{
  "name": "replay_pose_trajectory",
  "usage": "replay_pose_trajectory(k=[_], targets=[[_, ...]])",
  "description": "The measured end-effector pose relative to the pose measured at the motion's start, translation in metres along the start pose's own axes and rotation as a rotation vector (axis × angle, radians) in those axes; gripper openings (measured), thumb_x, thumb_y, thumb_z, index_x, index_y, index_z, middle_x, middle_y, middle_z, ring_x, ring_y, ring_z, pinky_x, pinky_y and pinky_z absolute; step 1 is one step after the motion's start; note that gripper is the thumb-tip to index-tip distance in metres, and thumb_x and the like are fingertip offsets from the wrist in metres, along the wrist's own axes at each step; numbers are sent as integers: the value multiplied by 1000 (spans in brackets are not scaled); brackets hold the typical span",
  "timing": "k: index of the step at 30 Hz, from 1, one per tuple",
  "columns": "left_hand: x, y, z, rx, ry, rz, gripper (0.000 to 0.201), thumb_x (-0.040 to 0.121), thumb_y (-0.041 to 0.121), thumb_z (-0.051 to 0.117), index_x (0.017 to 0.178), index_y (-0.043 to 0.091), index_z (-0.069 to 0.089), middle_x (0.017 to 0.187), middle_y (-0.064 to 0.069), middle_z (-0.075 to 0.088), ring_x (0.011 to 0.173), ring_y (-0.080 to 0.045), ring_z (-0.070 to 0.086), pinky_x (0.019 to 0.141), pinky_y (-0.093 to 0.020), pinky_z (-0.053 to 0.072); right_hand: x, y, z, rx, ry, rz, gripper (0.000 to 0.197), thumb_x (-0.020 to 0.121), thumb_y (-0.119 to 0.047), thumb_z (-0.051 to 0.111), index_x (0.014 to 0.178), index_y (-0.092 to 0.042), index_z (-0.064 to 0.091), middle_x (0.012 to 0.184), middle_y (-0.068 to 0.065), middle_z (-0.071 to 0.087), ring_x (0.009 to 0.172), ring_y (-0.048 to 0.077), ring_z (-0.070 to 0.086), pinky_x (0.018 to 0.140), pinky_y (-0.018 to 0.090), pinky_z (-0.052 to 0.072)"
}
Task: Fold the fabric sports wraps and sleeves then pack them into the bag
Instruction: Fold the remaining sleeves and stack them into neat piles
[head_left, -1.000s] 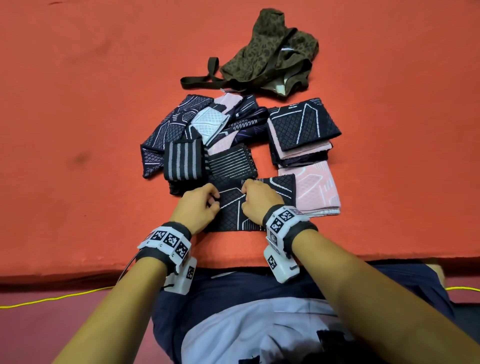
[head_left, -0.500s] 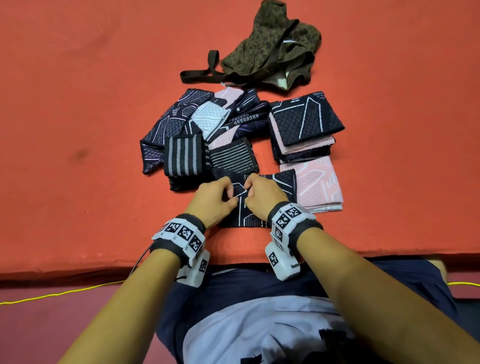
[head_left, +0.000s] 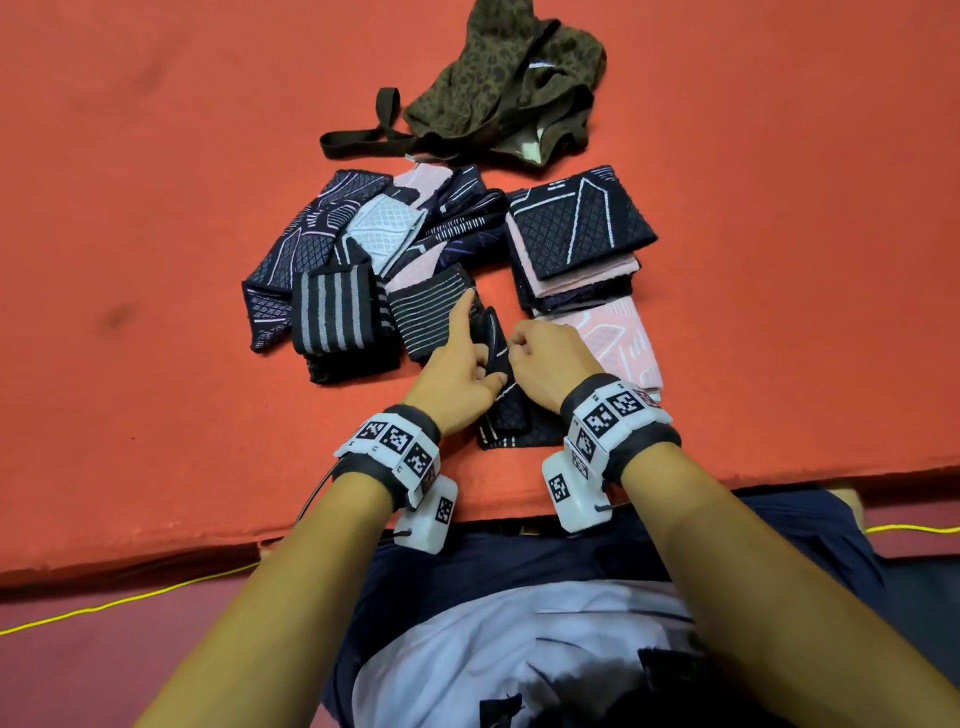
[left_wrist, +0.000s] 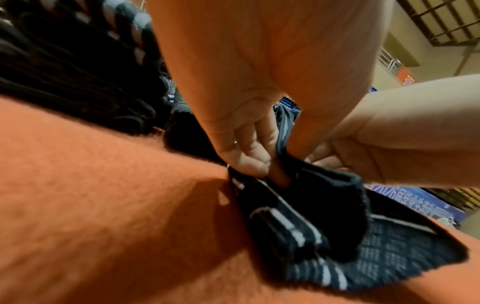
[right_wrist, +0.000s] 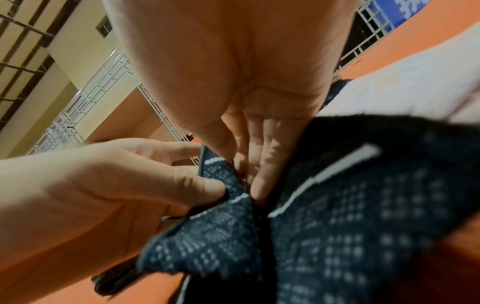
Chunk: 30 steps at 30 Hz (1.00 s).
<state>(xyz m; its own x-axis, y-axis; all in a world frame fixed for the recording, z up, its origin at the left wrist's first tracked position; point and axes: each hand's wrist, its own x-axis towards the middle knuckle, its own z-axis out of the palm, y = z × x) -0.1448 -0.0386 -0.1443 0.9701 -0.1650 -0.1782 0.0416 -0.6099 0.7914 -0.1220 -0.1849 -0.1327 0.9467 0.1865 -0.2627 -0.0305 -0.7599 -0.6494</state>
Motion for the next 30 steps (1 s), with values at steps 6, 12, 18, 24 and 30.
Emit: replay_pose_trajectory(k=[6,12,18,24,30], targets=[[2,4,5,-85,-73,-29,103,87,5,68,158,20,-4,80,3,69,60,-2,55,68,-17,47,-4,6,-12,137,71,34,46,95,-53,51,76,-13,65,72,5,69,78,25,65,77,37,51],[4,3,10,-86,-112,-33,98,85,27,76,158,22,10,75,6,66,67,-5,60,74,-18,51,-8,12,-18,95,95,59,26,88,-31,57,71,-11,59,69,6,65,76,27,62,70,37,51],[2,-16,-2,2,42,-16,37,96,28,60,132,29,52,71,1,71,65,-9,68,82,-39,58,-9,24,-28,-46,133,126,18,85,-18,54,69,-10,52,74,10,60,75,36,57,64,35,46],[2,-23,-5,203,135,-9,22,97,27,59,118,32,62,71,16,60,69,6,56,75,-23,44,-5,33,-23,-65,131,167,14,89,-23,55,80,-12,60,99,13,63,86,35,59,73,33,45],[5,-14,-2,46,66,21,32,98,24,59,127,35,50,72,7,65,61,5,60,67,-13,46,-3,34,-25,-60,153,186,26,100,-30,49,92,-7,58,104,16,63,93,35,59,75,35,44]])
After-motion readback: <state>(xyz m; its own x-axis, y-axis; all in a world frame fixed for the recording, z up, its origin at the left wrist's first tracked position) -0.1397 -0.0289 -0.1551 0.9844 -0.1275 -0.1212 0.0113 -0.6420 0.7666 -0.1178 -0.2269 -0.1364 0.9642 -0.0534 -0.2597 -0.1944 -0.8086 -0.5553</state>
